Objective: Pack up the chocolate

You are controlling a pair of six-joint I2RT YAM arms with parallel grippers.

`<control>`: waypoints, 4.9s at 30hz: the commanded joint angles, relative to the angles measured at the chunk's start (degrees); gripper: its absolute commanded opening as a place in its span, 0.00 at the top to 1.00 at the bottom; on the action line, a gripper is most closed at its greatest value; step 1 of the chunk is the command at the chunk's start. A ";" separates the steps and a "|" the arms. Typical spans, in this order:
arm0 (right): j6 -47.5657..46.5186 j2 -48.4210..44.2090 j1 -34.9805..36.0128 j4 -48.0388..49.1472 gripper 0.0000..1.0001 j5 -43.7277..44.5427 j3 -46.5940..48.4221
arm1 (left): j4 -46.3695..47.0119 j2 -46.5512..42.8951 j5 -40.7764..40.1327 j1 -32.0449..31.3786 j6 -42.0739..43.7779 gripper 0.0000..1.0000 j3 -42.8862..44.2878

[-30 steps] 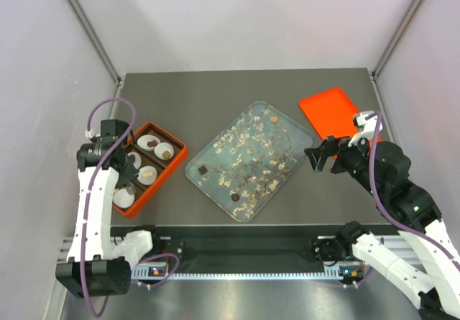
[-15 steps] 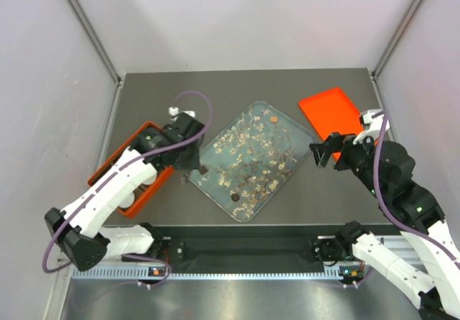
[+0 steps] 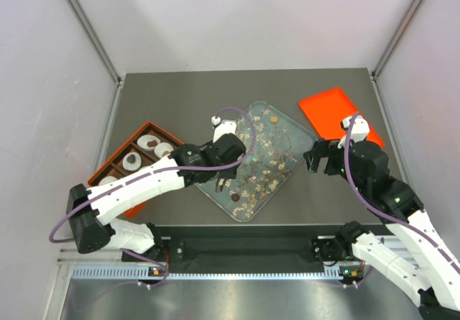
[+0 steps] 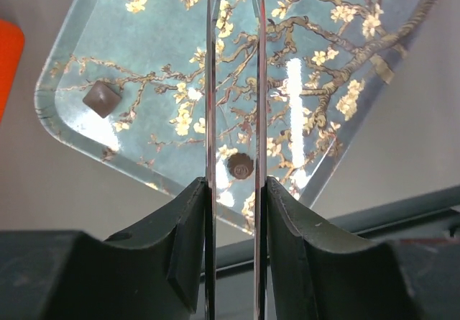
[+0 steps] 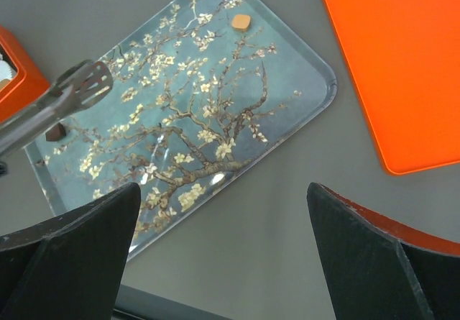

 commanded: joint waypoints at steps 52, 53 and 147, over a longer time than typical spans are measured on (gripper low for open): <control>0.00 1.82 0.99 4.73 0.00 -1.33 0.43 | -10.26 -8.82 -4.01 -1.22 -26.71 0.53 -15.87; 0.00 1.74 0.99 4.73 0.00 -1.24 0.43 | -9.74 -8.64 -3.48 -1.22 -26.62 0.53 -16.05; 3.60 2.70 0.90 6.57 0.00 -4.05 3.15 | -11.85 -29.04 -34.67 -0.87 -28.03 1.00 -10.26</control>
